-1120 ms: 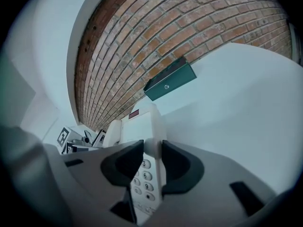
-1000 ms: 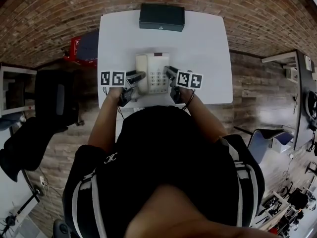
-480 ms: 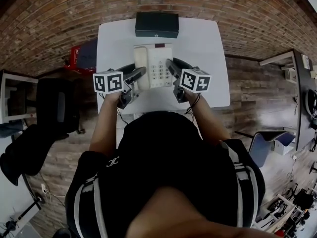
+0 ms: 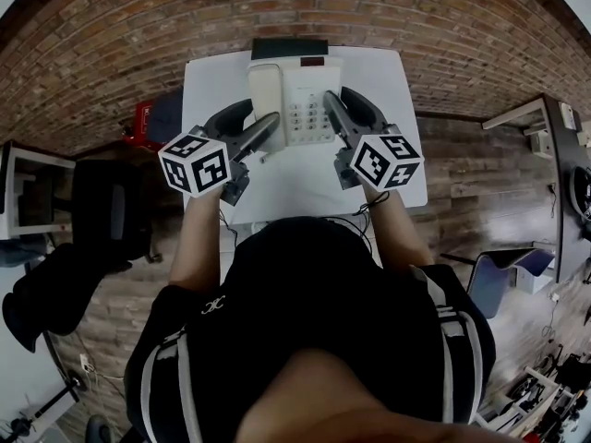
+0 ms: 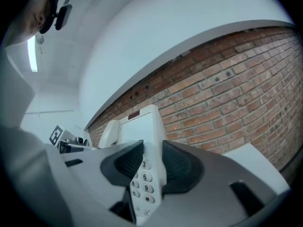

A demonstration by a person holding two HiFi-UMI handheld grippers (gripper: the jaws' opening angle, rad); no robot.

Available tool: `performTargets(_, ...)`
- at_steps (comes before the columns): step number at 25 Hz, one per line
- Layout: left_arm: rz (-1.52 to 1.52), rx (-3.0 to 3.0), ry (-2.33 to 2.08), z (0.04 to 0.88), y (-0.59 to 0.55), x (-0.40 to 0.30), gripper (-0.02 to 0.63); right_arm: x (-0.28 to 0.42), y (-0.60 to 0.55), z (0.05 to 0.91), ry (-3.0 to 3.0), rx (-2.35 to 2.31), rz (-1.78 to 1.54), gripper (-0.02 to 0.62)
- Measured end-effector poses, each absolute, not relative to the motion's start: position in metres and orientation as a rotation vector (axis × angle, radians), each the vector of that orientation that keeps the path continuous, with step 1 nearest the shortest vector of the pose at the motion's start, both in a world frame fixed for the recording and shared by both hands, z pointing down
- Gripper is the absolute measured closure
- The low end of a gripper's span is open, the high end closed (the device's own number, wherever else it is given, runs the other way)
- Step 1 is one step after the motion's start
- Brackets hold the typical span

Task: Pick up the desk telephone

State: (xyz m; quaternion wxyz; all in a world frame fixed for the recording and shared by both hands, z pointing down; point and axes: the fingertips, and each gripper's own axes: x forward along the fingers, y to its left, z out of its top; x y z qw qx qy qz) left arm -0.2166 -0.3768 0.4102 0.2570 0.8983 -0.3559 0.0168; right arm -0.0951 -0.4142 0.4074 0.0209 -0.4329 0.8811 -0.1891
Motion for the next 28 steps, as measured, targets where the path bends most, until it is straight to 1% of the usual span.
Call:
performTargets(6,0.012,2.545,-0.992,0.372,-0.376,-0.207,0.337,-0.083,-0.411,0.372,2.68,-1.313,-0.507,0.489)
performTargets(28,0.045,2.541,-0.996,0.377,-0.37,-0.21,0.337,-0.086,-0.405,0.378,2.675,-1.298,-0.546,0.491)
